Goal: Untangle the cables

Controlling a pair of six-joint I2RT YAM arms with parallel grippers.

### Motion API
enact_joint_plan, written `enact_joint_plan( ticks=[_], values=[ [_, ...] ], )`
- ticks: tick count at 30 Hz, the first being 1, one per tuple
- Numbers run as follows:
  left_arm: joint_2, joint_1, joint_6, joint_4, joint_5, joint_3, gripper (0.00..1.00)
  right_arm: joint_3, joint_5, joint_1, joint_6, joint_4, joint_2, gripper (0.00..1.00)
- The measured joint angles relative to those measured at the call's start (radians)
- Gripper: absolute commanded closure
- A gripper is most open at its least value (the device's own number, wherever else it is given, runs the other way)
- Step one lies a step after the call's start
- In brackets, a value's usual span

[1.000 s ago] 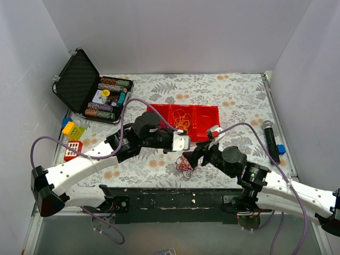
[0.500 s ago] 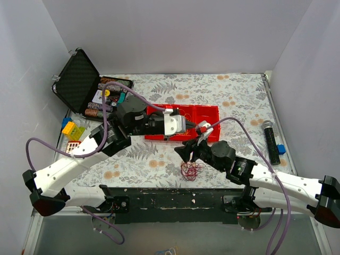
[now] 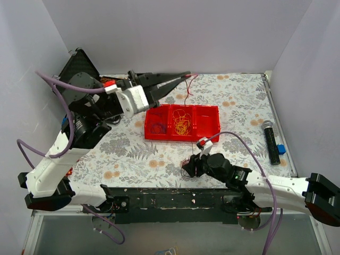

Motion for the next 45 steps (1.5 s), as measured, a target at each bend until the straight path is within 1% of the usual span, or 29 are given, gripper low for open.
enact_joint_plan(
  ticks=[3, 5, 6, 9, 18, 22, 26, 28, 31, 34, 37, 39, 43, 45],
  values=[
    [0.026, 0.000, 0.004, 0.077, -0.019, 0.073, 1.00, -0.038, -0.006, 0.000, 0.027, 0.008, -0.003, 0.43],
    [0.040, 0.000, 0.013, 0.138, -0.030, 0.106, 1.00, -0.063, -0.010, 0.000, 0.042, 0.012, -0.005, 0.39],
    [0.043, 0.000, 0.020, 0.181, -0.036, 0.113, 1.00, -0.075, -0.011, 0.000, 0.051, 0.013, -0.006, 0.37],
    [0.048, 0.000, 0.054, 0.299, -0.051, 0.116, 1.00, -0.108, -0.014, 0.000, 0.076, 0.019, -0.010, 0.35],
    [0.099, 0.000, 0.261, 0.694, -0.111, 0.138, 1.00, -0.159, -0.015, 0.000, 0.117, 0.022, -0.042, 0.26],
    [0.145, 0.000, 0.333, 0.791, -0.126, 0.211, 1.00, -0.162, -0.013, 0.000, 0.129, 0.018, -0.064, 0.20],
    [0.183, 0.000, 0.438, 0.888, -0.123, 0.274, 1.00, -0.178, -0.013, 0.000, 0.136, 0.020, -0.082, 0.18],
    [0.219, 0.000, 0.494, 0.932, -0.121, 0.341, 1.00, -0.179, -0.013, 0.000, 0.138, 0.017, -0.087, 0.18],
    [0.256, 0.000, 0.574, 0.965, -0.121, 0.416, 1.00, -0.182, -0.012, 0.000, 0.142, 0.012, -0.096, 0.18],
    [0.267, 0.000, 0.657, 0.982, -0.121, 0.456, 1.00, -0.185, -0.010, 0.000, 0.144, 0.000, -0.112, 0.18],
    [0.265, 0.000, 0.699, 0.980, -0.132, 0.495, 1.00, -0.185, -0.009, 0.000, 0.146, -0.022, -0.132, 0.18],
    [0.229, 0.000, 0.708, 0.967, -0.146, 0.462, 1.00, -0.185, -0.006, 0.000, 0.146, -0.040, -0.147, 0.18],
    [0.078, 0.000, 0.703, 0.928, -0.174, 0.251, 1.00, -0.176, 0.005, 0.000, 0.136, -0.101, -0.188, 0.18],
    [0.016, 0.000, 0.690, 0.908, -0.179, 0.156, 1.00, -0.146, 0.012, 0.000, 0.124, -0.140, -0.209, 0.18]
  ],
)
